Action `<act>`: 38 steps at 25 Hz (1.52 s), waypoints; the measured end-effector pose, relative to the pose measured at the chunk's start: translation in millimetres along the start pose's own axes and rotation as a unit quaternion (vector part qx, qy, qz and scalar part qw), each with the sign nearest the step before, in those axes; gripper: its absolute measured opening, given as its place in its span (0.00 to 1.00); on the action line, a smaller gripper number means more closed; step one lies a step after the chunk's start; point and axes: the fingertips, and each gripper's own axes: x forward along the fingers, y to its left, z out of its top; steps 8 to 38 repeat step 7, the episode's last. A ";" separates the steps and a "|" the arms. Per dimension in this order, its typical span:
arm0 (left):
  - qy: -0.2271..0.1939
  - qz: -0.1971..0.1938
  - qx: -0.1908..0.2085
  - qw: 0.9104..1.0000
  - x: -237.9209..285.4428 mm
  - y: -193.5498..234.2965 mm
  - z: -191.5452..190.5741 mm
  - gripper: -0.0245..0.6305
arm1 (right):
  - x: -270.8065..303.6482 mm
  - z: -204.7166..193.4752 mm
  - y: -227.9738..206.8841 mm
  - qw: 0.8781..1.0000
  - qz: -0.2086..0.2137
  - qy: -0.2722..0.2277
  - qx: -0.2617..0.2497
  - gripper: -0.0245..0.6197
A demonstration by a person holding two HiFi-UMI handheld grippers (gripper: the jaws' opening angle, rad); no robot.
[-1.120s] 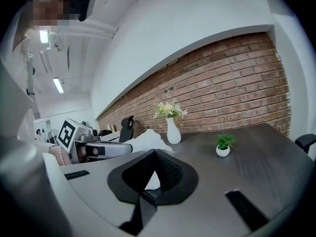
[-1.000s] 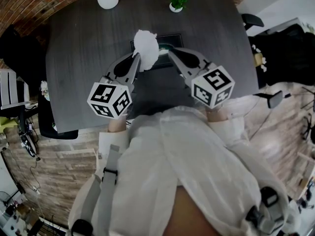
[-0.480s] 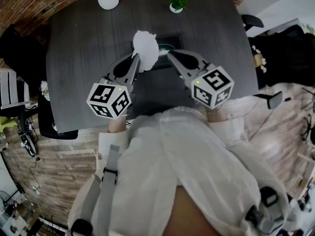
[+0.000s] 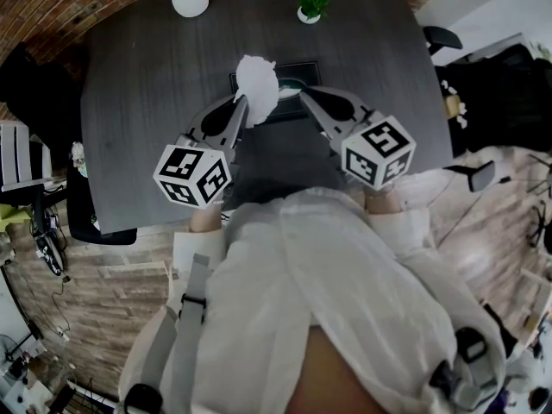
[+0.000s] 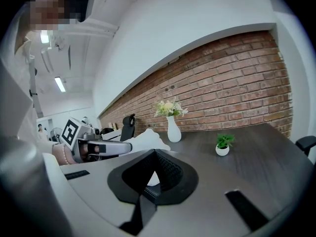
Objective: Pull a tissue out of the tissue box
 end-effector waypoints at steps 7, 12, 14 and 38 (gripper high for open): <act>0.002 0.001 0.000 1.000 -1.4 2.6 -0.9 0.05 | -0.6 -0.8 0.8 1.000 0.001 0.004 -0.006 0.04; 0.002 0.001 0.000 1.000 -1.4 2.6 -0.9 0.05 | -0.6 -0.8 0.8 1.000 0.001 0.004 -0.006 0.04; 0.002 0.001 0.000 1.000 -1.4 2.6 -0.9 0.05 | -0.6 -0.8 0.8 1.000 0.001 0.004 -0.006 0.04; 0.002 0.001 0.000 1.000 -1.4 2.6 -0.9 0.05 | -0.6 -0.8 0.8 1.000 0.001 0.004 -0.006 0.04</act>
